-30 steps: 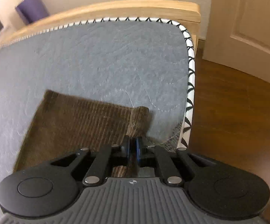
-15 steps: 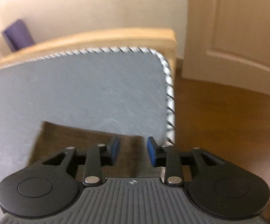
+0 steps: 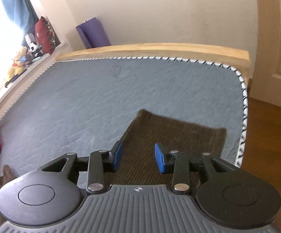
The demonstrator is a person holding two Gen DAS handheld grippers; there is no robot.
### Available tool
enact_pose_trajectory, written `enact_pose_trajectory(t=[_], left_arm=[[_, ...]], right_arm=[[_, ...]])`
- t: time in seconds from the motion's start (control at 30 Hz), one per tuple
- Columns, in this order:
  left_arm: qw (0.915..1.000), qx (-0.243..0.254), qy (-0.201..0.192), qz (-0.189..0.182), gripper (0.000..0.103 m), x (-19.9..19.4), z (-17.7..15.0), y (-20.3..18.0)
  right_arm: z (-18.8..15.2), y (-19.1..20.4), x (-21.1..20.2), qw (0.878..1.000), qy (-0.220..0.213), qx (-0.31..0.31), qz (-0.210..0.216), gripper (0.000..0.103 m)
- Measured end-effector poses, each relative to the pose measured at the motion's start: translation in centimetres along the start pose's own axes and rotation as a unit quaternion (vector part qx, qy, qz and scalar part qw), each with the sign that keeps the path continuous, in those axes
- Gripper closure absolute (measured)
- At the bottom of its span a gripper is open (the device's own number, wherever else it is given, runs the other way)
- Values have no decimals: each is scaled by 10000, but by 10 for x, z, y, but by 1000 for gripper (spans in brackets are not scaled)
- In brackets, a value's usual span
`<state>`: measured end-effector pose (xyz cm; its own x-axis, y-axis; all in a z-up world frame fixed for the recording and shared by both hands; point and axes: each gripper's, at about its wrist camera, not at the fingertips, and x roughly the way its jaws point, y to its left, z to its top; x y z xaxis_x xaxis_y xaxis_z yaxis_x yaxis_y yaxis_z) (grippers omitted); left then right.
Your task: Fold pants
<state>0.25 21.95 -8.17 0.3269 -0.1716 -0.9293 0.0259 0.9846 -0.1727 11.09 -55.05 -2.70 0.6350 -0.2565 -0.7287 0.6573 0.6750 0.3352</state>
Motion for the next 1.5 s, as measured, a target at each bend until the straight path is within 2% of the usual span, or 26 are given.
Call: enact_pose_trajectory(t=[0.1,0.2,0.27,0.33,0.4,0.47,0.5,0.53,0.6,0.7,0.77,0.83,0.9,1.0,1.07,1.13,1.23,1.47,1.5], left_arm=[[10000,27,-31,85,78,-11,-9,2],[9976,428,-27,546,77,-19,-13,-11],[9936,867,262,668,76,-14,-16,-25],[9890,1072,415,926,72,-9,-14,-35],[9868,1165,219,1102,69,-17,-6,-43],[9817,1128,-142,1525,67,-29,5,-51],[9782,1121,-323,1716,62,-34,9,-55],[9776,1065,-494,1748,59,-39,15,-58],[9819,911,-627,1537,58,-39,28,-57],[9833,852,-704,1449,58,-33,47,-68],[9811,951,-667,1546,57,-26,59,-74],[9806,983,-638,1571,55,-18,66,-82],[9818,961,-626,1514,54,-15,68,-87],[9820,971,-599,1507,53,-5,78,-94],[9821,993,-589,1489,51,-1,83,-100],[9821,1042,-600,1449,51,2,87,-106],[9818,1124,-626,1394,51,3,90,-114],[9826,1110,-691,1321,51,-1,94,-116],[9827,1102,-700,1312,51,-2,94,-115]], right_arm=[[-7,9,-5,9999,108,62,95,65],[-12,16,-10,9997,167,-81,134,65],[-13,19,-10,9995,206,-150,208,65],[-13,19,-4,9990,308,-278,185,65],[-13,18,0,9987,370,-300,176,65],[-12,15,7,9982,447,-325,217,65],[-12,15,11,9977,498,-376,262,65],[-13,17,15,9971,538,-443,296,65],[-15,23,23,9950,649,-577,501,65],[-28,52,39,9819,1168,-912,1178,65],[-48,85,51,9624,1766,-1138,1723,65],[-70,115,61,9423,2325,-1199,2090,65],[-92,141,70,9243,2814,-1209,2277,65],[-121,168,89,9050,3514,-875,2231,65],[-134,178,98,9036,3719,-716,2000,65],[-146,187,105,9064,3829,-708,1639,65],[-161,192,114,9168,3851,-621,859,67],[-166,205,107,9342,3564,27,173,65],[-168,208,105,9366,3502,-61,111,70]])
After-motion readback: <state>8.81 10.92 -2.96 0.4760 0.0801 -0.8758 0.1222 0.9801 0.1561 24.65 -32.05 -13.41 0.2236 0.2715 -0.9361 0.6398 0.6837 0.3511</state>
